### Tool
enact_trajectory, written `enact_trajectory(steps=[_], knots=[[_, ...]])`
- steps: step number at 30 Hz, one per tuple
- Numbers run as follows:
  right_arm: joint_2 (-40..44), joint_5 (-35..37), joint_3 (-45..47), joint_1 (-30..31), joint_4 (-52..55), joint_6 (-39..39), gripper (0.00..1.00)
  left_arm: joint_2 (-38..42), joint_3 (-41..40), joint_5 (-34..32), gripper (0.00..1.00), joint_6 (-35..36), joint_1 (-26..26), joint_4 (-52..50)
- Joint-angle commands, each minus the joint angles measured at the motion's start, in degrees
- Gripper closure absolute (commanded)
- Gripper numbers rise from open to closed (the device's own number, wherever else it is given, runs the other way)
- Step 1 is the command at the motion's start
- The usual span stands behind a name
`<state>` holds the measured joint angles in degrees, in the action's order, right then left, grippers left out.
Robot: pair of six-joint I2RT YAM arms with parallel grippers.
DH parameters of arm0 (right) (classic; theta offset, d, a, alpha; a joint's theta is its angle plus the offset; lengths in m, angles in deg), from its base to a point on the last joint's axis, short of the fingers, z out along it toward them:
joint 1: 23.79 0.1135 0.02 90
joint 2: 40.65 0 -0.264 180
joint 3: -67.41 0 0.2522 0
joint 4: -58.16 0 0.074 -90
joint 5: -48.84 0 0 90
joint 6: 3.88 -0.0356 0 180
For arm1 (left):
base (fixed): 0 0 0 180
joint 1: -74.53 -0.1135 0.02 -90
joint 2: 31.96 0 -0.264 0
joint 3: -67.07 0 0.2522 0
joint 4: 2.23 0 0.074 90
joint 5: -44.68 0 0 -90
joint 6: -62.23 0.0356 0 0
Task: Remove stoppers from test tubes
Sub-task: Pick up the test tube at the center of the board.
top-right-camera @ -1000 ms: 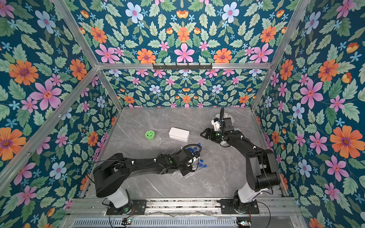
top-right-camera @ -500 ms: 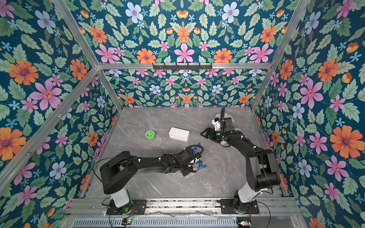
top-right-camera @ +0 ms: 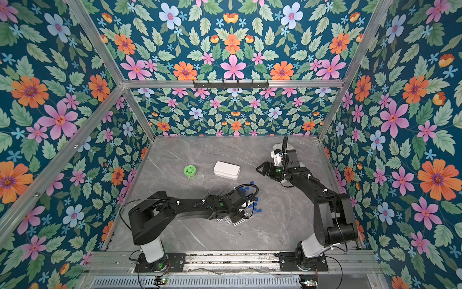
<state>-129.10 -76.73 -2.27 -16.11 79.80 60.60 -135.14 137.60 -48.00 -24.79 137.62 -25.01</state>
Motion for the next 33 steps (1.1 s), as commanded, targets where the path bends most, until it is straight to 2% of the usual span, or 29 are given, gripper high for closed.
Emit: enact_trajectory(steps=[1, 12, 18, 23, 33], knots=[[0.6, 0.4, 0.3, -0.1, -1.5, -0.8, 0.19, 0.8, 0.0, 0.1, 0.76, 0.2, -0.1, -0.7], [1.5, -0.4, 0.8, -0.8, -2.1, -0.7, 0.19, 7.7, -2.0, -0.8, 0.83, -0.2, -0.4, 0.8], [0.4, -2.7, -0.2, 0.0, -2.1, -0.4, 0.19, 14.4, -5.5, -3.1, 0.87, 0.3, -3.4, -1.2], [-0.7, -4.2, -2.8, 4.0, -0.5, 2.8, 0.19, 20.5, -9.3, -3.7, 0.89, 0.8, -6.4, 0.3], [-11.2, -16.9, -10.4, 11.2, 4.0, 6.6, 0.26, 25.2, -12.9, -6.4, 0.92, 2.6, -8.8, 2.4]])
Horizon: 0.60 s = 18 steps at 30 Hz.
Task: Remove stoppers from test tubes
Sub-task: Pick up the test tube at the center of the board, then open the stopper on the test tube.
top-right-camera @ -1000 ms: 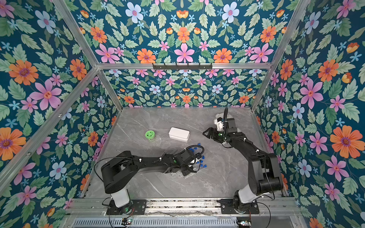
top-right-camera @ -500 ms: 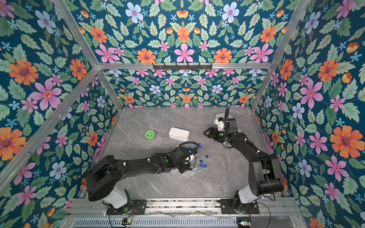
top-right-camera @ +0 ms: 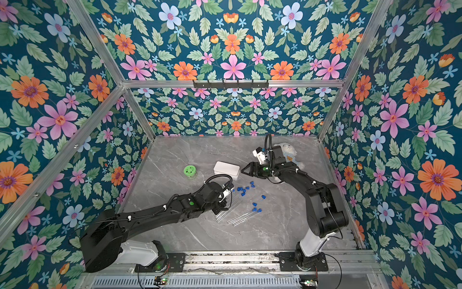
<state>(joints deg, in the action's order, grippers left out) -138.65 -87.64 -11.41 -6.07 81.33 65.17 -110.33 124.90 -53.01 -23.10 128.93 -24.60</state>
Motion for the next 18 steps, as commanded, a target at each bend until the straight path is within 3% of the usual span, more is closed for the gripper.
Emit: enact_trajectory(steps=[1, 8, 18], knots=[[-2.6, -7.0, -2.0, 1.7, 3.2, 2.4, 0.28, 0.3, -0.3, -1.6, 0.92, 0.9, -0.1, 2.2], [-5.8, -12.1, -3.8, 3.2, 3.9, 2.9, 0.45, 0.4, -0.9, -4.4, 0.93, 0.8, -0.5, 2.7], [-8.0, -14.8, -6.0, 5.6, 6.3, 4.6, 0.46, 1.0, -1.3, -4.3, 0.94, 1.0, -0.9, 3.7]])
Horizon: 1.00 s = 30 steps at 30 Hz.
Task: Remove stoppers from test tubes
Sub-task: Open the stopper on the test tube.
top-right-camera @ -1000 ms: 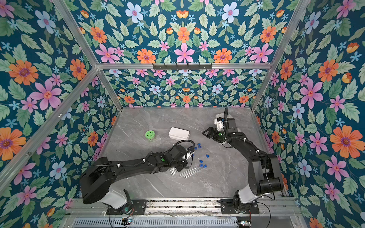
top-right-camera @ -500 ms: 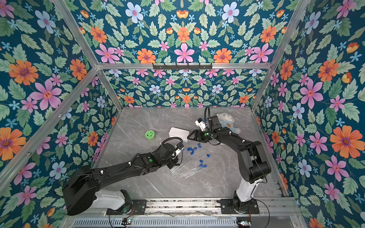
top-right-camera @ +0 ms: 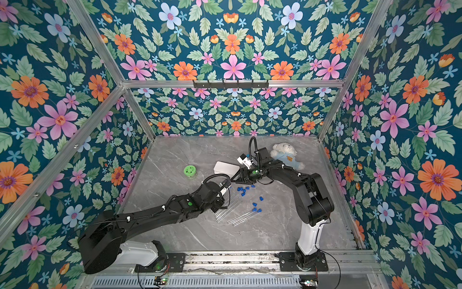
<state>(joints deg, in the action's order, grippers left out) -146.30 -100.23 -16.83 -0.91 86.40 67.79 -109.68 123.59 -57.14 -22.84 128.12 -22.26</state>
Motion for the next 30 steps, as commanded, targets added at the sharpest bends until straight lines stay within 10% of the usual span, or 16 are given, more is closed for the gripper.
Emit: enact_trajectory(steps=[1, 30], knots=[[-0.7, -2.3, -0.8, 0.7, 1.7, 2.1, 0.47, 0.5, -0.1, -0.1, 0.94, 0.8, -0.1, 1.4], [-4.7, -5.2, -3.8, 3.1, 5.5, 4.5, 0.68, 1.1, -0.5, 0.7, 0.94, 1.0, -0.1, 2.1]])
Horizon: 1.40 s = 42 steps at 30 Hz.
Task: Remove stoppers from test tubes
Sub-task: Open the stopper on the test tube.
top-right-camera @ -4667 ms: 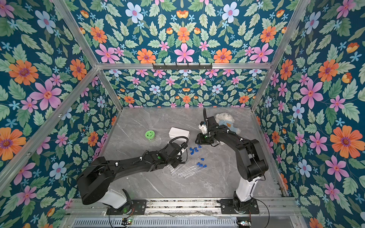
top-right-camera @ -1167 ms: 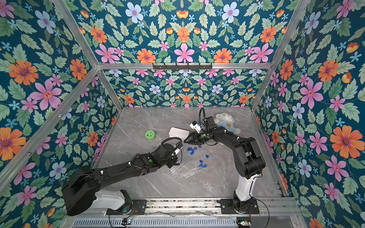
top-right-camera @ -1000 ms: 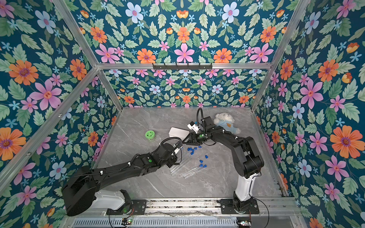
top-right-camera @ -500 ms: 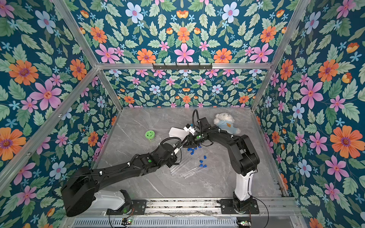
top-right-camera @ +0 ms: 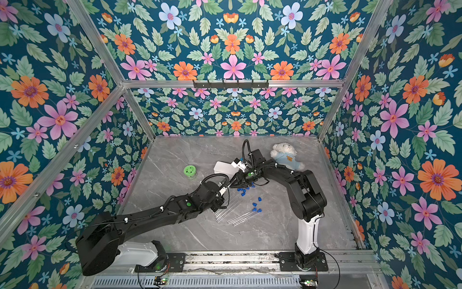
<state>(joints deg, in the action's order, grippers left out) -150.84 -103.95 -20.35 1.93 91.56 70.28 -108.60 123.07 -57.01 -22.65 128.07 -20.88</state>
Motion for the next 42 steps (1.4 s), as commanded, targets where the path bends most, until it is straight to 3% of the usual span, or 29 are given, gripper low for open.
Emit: enact_trajectory(steps=[1, 16, 25, 42], knots=[[-0.3, -1.5, -0.3, 0.3, 0.4, 1.9, 0.68, 0.1, 0.0, 0.8, 0.94, 0.8, -0.1, 0.8], [0.2, 0.8, -0.4, 0.4, 1.2, 2.7, 0.82, -0.2, -0.1, 1.1, 0.94, 0.8, -0.1, 0.8], [0.6, 2.4, -0.6, 0.1, 2.2, 3.1, 0.87, -0.7, 0.2, -0.1, 1.0, 0.9, 0.1, -0.5], [3.3, 4.9, 0.8, -1.9, 1.3, 2.8, 0.96, -2.8, 1.3, -2.5, 1.0, 1.2, 1.7, -3.1]])
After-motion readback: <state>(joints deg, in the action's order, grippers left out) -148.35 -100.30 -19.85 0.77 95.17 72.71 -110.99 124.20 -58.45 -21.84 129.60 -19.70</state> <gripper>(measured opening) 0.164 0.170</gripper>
